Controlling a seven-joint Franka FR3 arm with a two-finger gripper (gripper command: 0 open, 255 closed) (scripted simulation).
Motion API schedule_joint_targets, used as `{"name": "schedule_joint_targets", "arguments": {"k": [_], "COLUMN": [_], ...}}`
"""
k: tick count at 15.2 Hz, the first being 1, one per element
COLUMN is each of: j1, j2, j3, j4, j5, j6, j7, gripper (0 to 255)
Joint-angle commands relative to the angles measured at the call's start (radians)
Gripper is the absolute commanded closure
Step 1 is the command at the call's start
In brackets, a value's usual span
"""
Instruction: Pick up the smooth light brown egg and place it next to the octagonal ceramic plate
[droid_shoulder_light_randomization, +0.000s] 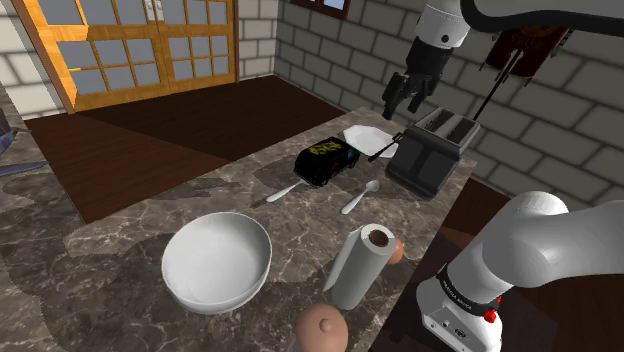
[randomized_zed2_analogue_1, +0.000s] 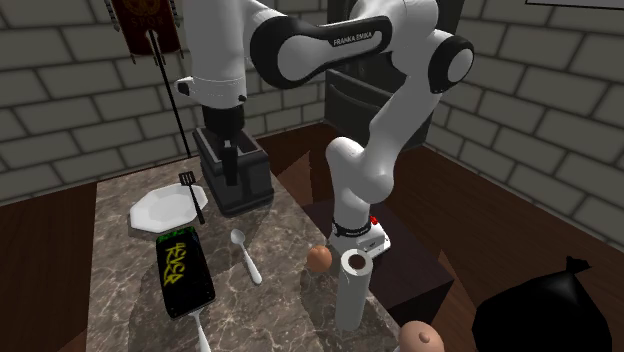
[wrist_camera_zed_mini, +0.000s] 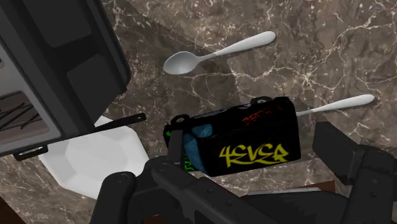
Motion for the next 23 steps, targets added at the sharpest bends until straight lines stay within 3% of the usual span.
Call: {"name": "schedule_joint_targets", "arguments": {"k": [1, 8, 14, 19, 23], "j1": [0.0, 0.045, 0.131, 0.219, 0.268], "j2": [0.0, -0.219, -0.343, -0.363, -0.309], "j3": [0.0, 0.195, 0.406, 0.618, 0.81], "j4": [0.0, -0.253, -0.412, -0.494, -0.522], "j5": [0.0, 0.014, 0.08, 0.168, 0.247], "j6": [0.0, 0.061, 0.086, 0.108, 0.141], "j7": [0.0, 0.195, 0.383, 0.562, 0.718], "gripper": [0, 0, 0, 0, 0]}}
